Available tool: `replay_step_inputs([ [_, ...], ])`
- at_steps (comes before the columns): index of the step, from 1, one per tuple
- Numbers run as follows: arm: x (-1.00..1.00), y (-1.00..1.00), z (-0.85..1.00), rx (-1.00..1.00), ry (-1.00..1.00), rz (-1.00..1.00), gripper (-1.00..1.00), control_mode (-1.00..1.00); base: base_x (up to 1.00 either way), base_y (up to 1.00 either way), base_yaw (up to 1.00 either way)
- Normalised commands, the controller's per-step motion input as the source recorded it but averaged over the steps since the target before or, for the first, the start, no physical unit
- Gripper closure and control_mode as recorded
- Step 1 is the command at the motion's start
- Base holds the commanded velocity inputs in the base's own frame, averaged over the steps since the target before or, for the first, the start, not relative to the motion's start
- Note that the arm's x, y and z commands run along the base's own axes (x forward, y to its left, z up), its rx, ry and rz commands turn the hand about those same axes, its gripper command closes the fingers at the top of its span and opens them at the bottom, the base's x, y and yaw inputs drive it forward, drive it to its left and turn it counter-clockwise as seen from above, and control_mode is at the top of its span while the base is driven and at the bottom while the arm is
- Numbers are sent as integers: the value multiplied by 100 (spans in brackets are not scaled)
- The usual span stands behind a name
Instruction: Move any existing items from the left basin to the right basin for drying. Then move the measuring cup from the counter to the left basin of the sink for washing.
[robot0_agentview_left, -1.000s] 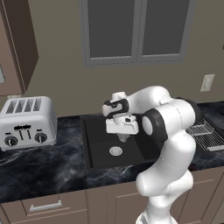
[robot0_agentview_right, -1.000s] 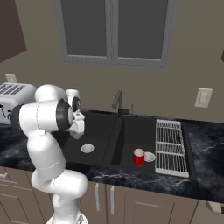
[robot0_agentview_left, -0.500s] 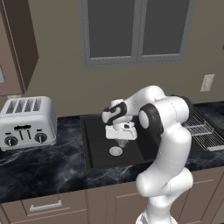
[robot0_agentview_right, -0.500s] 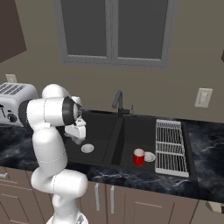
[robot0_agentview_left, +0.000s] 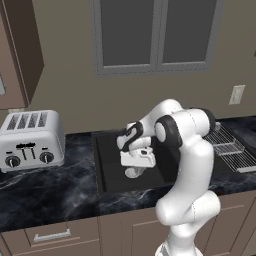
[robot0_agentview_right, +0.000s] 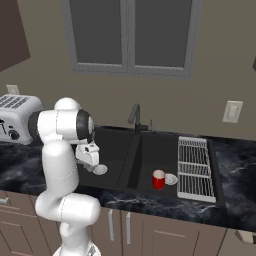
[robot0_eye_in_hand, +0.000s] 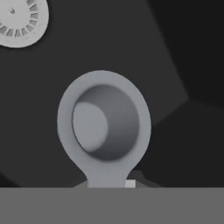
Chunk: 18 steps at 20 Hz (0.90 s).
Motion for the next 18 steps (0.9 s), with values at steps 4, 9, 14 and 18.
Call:
replay_step_inputs([
  [4,2,0,-36,0,0,0,100,-100,0,0,0],
  [9,9,0,-31,0,0,0,100,-100,0,0,0],
  [14,17,0,-26,0,0,0,100,-100,0,0,0],
  [18,26,0,-26,0,0,0,100,-100,0,0,0],
])
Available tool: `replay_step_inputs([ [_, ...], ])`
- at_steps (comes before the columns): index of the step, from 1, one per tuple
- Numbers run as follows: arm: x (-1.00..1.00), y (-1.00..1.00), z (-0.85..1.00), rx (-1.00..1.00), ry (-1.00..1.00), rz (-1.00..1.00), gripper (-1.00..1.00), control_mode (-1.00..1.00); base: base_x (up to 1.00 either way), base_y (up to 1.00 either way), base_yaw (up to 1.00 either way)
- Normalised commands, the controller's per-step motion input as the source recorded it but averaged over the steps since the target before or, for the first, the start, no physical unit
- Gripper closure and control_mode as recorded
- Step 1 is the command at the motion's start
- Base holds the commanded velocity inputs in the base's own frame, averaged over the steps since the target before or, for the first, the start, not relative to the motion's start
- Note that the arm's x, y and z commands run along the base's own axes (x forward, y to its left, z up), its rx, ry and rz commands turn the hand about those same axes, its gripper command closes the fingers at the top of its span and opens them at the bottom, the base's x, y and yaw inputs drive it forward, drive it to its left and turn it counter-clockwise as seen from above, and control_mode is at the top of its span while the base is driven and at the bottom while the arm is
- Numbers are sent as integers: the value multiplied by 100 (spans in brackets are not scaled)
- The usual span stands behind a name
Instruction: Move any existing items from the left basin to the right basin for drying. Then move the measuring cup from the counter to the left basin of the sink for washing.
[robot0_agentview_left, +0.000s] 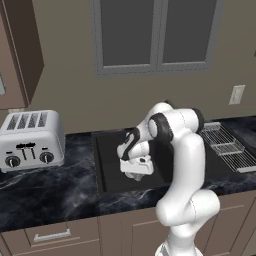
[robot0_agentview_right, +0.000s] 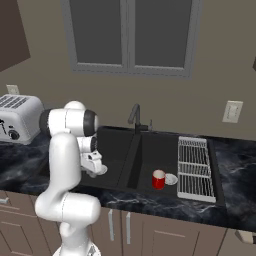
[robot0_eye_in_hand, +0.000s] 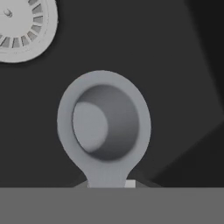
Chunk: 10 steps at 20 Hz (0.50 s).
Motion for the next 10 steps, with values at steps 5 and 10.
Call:
replay_step_inputs([
  [5,27,0,-28,0,0,0,100,-100,0,0,0],
  [10,30,0,-27,0,0,0,100,-100,0,0,0],
])
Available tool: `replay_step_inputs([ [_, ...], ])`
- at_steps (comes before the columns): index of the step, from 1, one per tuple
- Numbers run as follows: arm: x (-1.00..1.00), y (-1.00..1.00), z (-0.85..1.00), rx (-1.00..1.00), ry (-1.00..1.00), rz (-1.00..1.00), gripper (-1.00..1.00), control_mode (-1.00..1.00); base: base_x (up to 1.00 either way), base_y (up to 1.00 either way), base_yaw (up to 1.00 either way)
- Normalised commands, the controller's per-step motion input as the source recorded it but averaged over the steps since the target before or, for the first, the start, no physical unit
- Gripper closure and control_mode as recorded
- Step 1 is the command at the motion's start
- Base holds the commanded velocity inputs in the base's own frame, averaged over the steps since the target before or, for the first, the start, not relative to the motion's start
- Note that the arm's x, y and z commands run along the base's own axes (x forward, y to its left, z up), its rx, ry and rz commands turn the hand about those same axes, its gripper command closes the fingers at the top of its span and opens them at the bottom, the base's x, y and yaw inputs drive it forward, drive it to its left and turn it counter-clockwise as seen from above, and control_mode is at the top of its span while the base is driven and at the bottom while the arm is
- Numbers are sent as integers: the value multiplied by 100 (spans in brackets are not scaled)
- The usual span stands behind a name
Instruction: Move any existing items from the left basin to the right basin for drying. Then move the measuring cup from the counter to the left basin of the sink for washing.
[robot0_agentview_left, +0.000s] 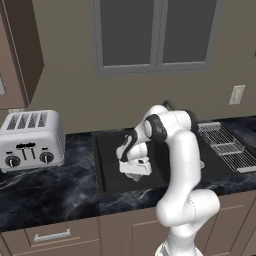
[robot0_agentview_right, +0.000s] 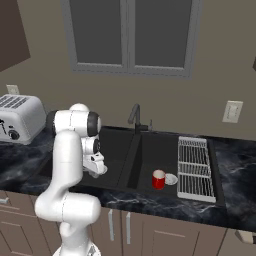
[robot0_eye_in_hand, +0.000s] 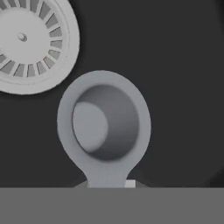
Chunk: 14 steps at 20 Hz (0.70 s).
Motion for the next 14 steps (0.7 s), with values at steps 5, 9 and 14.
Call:
replay_step_inputs([
  [5,32,0,-26,0,0,0,100,-100,0,0,0],
  [9,23,0,-16,0,0,0,100,-100,0,0,0],
  [14,17,0,-13,0,0,0,100,-100,0,0,0],
])
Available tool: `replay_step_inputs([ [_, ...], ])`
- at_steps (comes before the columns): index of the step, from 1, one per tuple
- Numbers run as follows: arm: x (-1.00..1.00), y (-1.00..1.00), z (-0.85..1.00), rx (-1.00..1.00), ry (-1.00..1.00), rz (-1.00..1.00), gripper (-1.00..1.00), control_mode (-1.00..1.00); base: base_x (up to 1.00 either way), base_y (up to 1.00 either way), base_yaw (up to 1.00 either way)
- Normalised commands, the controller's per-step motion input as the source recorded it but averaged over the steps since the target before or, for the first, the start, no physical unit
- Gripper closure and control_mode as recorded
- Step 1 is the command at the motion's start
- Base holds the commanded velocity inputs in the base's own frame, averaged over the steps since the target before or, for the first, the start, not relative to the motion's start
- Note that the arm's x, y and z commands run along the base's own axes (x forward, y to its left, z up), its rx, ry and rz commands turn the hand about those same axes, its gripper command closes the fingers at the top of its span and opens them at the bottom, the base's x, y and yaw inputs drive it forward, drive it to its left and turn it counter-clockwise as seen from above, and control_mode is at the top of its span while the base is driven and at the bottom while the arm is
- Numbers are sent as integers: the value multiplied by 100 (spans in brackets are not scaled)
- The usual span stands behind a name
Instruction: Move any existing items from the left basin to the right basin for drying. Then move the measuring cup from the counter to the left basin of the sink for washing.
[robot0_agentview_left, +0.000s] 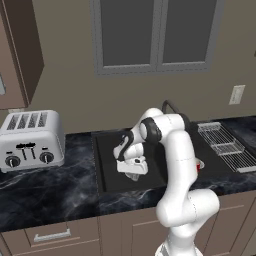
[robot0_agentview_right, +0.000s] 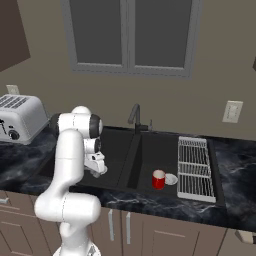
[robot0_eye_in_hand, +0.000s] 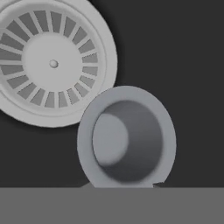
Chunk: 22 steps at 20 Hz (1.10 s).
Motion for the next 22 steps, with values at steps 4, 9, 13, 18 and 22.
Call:
replay_step_inputs([
  [4,15,0,-15,1,0,0,100,-100,0,0,0],
  [9,8,0,-20,0,2,0,100,-100,0,0,0],
  [13,5,0,-17,0,4,0,-100,-100,0,0,0],
  [18,3,2,-9,0,3,0,-100,-100,0,0,0],
  [22,0,0,0,1,0,2,-100,-100,0,0,0],
])
